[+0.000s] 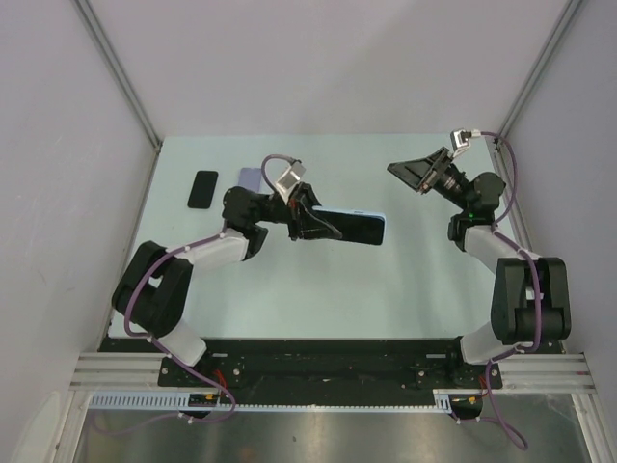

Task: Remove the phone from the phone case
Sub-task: Remove the phone case from the phone.

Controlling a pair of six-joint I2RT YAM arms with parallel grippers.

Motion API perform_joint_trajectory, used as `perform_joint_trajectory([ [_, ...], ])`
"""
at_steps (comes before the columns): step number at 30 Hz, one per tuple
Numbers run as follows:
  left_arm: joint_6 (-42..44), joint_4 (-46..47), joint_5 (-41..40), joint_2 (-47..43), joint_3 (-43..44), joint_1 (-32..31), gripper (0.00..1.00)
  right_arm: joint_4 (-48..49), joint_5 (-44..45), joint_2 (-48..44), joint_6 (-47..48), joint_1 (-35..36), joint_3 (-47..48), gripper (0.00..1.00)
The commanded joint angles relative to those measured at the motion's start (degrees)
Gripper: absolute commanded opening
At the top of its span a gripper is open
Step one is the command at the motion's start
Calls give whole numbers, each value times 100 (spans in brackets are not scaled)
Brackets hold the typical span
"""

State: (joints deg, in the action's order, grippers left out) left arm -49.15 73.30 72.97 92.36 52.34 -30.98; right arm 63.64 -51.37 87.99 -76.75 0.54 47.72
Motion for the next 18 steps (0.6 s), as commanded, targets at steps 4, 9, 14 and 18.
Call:
perform_joint_trajectory([
  [4,-148,282,-1222,-95,-145,496,0,-1971,-688,-659,2995,52,771,34],
  [9,36,-95,-1364,-209,-241,760,0,-3900,-847,-757,4877,104,1265,33],
  [14,151,-342,-1137,-201,-145,839,0,-5956,-1155,-607,7118,183,1966,41],
  [18,203,-500,-767,-95,-4,848,0,-8738,-1007,-432,9639,709,2495,42],
])
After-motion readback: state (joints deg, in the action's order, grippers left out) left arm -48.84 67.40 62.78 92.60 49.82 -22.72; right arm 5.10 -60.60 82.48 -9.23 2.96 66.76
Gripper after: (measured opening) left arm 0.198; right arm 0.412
